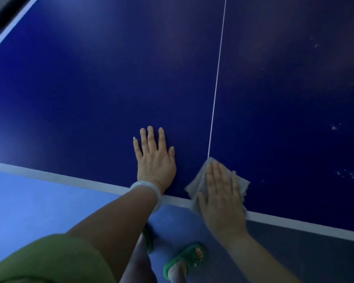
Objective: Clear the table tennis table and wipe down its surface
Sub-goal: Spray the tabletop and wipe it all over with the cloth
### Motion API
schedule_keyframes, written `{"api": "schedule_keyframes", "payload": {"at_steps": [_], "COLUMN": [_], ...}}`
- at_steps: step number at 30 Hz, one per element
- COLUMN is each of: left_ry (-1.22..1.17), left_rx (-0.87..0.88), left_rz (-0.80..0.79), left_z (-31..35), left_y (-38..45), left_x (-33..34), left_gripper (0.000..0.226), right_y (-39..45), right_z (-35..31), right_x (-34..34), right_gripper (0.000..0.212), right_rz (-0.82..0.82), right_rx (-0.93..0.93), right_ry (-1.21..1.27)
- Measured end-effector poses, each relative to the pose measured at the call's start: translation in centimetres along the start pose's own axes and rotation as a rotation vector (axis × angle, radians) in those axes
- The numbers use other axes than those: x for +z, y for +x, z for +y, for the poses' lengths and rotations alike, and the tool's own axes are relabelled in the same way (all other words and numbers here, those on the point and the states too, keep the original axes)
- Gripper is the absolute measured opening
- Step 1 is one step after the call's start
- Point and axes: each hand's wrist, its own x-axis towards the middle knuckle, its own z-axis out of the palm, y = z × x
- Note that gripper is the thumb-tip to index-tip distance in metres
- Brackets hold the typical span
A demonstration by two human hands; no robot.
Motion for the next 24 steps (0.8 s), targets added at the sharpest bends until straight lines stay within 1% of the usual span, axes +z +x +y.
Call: {"api": "schedule_keyframes", "payload": {"at_steps": [1,3,5,6,8,10,12,13,14,15,18,20,21,22,23,24], "left_ry": [0.0,0.002,0.0,-0.002,-0.004,-0.006,-0.015,-0.019,-0.022,-0.023,-0.03,-0.037,-0.041,-0.045,-0.046,-0.047], "left_rx": [-0.002,-0.006,-0.004,-0.001,0.006,0.009,0.016,0.015,0.013,0.013,0.013,0.006,0.001,-0.003,-0.006,-0.007], "left_rz": [0.0,-0.007,-0.014,-0.013,-0.006,0.006,0.013,0.016,0.021,0.03,0.048,0.038,0.027,0.018,0.011,0.008], "left_z": [0.0,0.0,0.1,0.1,0.0,-0.2,-0.3,-0.3,-0.3,-0.2,0.0,0.0,0.0,0.0,0.1,0.1], "left_y": [0.0,0.0,0.0,0.0,0.0,0.0,0.0,0.0,0.0,-0.1,-0.2,-0.3,-0.2,-0.2,-0.2,-0.2], "left_x": [0.0,0.0,0.0,0.0,0.0,0.0,0.1,0.2,0.2,0.2,0.1,0.1,0.1,0.0,0.0,-0.1], "left_gripper": [0.065,0.065,0.065,0.066,0.066,0.065,0.065,0.065,0.065,0.065,0.064,0.064,0.065,0.065,0.065,0.065], "right_y": [-0.4,-0.6,0.1,0.5,1.3,1.4,0.9,0.4,-0.2,-0.6,-0.9,-0.3,0.2,0.7,1.1,1.3], "right_z": [1.5,3.0,1.4,-0.1,-2.9,-3.7,-1.4,0.7,3.1,5.6,12.0,12.6,11.7,10.4,8.8,7.2], "right_x": [-0.1,-0.4,-0.8,-1.0,-1.0,-0.9,-0.7,-0.5,-0.3,-0.2,-0.4,-0.7,-0.8,-0.9,-0.9,-0.7], "right_gripper": [0.068,0.068,0.07,0.071,0.071,0.069,0.068,0.067,0.066,0.065,0.063,0.066,0.065,0.064,0.064,0.064], "right_rz": [-0.013,-0.01,0.009,0.026,0.058,0.058,0.037,0.026,0.013,0.007,0.037,0.073,0.091,0.104,0.112,0.113], "right_rx": [0.036,0.187,0.344,0.375,0.317,0.158,0.018,-0.003,0.026,0.098,0.454,0.668,0.727,0.74,0.691,0.584], "right_ry": [-0.017,-0.01,0.038,0.063,0.096,0.098,0.079,0.074,0.085,0.1,0.141,0.165,0.191,0.212,0.217,0.196]}}
